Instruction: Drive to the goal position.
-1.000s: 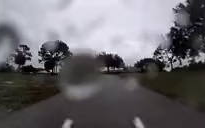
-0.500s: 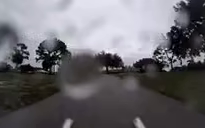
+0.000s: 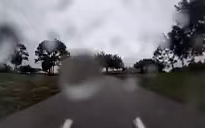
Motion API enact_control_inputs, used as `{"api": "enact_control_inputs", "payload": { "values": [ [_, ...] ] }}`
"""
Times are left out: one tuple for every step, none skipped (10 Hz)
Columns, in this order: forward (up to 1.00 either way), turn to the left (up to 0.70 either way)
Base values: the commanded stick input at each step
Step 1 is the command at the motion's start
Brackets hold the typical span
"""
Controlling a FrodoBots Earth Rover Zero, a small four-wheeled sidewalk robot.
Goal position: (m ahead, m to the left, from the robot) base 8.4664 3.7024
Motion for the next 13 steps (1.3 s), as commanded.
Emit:
{"api": "enact_control_inputs", "payload": {
  "values": [
    [1.00, 0.00],
    [1.00, 0.00],
    [1.00, 0.00],
    [1.00, 0.00],
    [1.00, 0.00],
    [1.00, 0.00],
    [1.00, 0.00],
    [1.00, 0.00],
    [1.00, 0.00],
    [1.00, 0.00],
    [1.00, 0.00],
    [1.00, 0.00],
    [1.00, 0.00]
  ]
}}
